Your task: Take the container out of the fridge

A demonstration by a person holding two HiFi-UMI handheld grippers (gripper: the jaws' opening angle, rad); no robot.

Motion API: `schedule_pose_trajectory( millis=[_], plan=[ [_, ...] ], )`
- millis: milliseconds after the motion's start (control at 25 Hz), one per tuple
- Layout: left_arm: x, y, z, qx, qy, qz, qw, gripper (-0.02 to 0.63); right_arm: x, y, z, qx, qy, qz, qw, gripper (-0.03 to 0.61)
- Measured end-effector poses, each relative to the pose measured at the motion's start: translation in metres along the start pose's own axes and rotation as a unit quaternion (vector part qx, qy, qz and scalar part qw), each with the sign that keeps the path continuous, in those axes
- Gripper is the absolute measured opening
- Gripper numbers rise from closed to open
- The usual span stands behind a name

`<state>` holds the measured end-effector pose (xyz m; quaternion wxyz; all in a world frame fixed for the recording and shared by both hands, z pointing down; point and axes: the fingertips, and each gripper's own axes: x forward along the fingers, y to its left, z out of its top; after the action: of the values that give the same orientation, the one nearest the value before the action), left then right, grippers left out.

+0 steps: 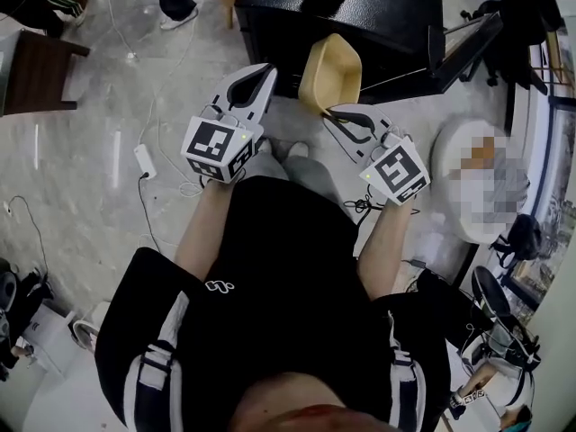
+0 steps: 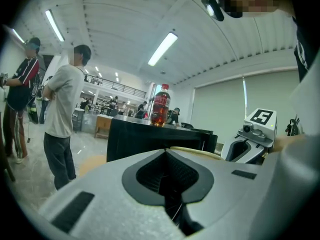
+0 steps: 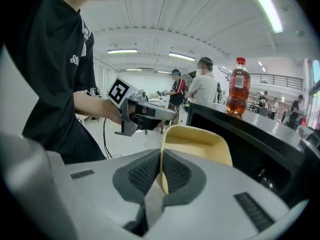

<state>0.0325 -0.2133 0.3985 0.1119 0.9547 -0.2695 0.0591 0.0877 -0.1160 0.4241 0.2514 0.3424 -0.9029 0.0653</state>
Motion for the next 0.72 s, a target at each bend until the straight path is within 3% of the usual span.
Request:
schedule_pose_trajectory(
  millis=[280, 600, 720],
  plan=[
    [-0.005, -0.010, -0.011, 0.006, 0.022, -0.010, 0.9997, 0.009, 0.001, 0.023, -0.020, -0.004, 0.032, 0.019, 0.999, 0.020],
    [-0.007, -0.010, -0.023, 0.007, 0.035, 0.003, 0.9994, 0.009, -0.004, 0.030, -0.023, 0.021, 0.011, 0.043, 0.999, 0.020],
    [-0.006, -0.005, -0.021, 0.011, 0.032, 0.019, 0.9992, 0.009, -0.003, 0.028, -0.015, 0.052, -0.028, 0.053, 0.997, 0.020]
  ],
)
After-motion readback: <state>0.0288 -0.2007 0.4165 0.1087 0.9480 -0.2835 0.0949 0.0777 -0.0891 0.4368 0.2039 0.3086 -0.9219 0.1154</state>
